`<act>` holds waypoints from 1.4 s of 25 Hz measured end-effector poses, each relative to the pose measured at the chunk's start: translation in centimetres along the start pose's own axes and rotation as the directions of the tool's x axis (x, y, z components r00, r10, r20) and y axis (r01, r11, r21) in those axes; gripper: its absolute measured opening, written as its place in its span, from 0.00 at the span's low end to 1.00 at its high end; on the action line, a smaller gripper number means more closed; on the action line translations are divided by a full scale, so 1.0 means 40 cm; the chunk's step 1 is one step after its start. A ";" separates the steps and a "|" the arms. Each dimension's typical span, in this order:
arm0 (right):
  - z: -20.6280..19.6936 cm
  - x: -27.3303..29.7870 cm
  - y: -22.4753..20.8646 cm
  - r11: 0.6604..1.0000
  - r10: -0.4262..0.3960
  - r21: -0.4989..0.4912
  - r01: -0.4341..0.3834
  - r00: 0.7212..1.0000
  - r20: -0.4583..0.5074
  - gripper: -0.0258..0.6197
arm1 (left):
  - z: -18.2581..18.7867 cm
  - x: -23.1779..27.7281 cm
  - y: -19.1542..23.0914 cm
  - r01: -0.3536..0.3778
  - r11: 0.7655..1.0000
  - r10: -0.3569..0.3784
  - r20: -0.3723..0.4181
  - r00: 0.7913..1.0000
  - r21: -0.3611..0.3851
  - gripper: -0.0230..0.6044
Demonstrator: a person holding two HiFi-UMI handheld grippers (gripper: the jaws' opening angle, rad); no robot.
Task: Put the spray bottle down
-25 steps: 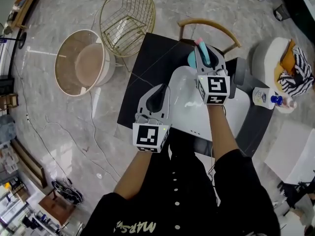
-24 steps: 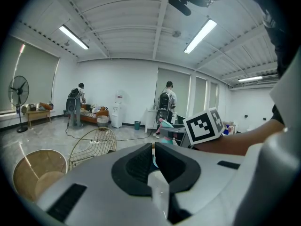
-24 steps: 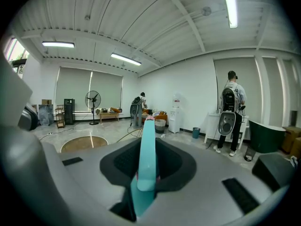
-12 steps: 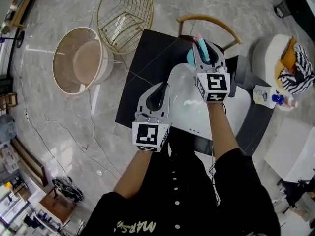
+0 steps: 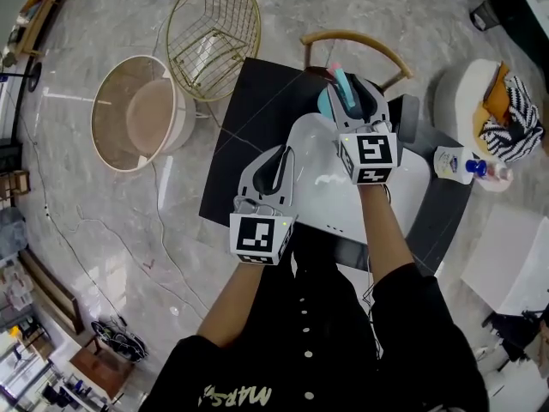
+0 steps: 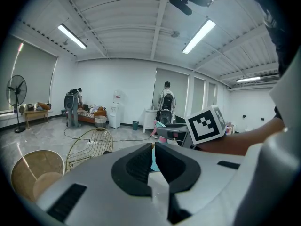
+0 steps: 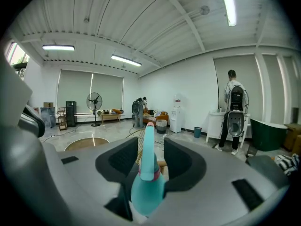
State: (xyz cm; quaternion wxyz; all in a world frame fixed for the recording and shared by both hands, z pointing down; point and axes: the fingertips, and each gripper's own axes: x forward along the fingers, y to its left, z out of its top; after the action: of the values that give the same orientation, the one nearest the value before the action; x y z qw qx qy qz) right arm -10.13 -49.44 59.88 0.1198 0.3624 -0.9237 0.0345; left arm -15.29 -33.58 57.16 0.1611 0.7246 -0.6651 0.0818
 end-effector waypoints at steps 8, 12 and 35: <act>0.066 -0.121 -0.014 0.996 -0.092 0.002 0.092 0.995 0.039 0.12 | 0.049 -0.013 -0.015 0.015 1.000 -0.016 0.025 1.000 0.019 0.08; 0.094 -0.188 -0.004 0.995 -0.101 0.010 0.100 0.994 0.044 0.04 | 0.077 -0.021 -0.044 0.039 0.998 -0.041 0.043 0.998 0.039 0.08; 0.261 -0.627 -0.046 0.954 -0.301 0.043 0.298 0.945 0.127 0.03 | 0.268 -0.080 -0.224 0.220 0.965 -0.240 0.145 0.960 0.142 0.08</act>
State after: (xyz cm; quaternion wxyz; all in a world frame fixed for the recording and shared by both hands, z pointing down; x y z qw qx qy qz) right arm 6.86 -35.78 43.54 0.0583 0.5012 -0.8633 0.0025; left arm -7.78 -33.69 44.96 0.0697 0.8100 -0.5805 0.0452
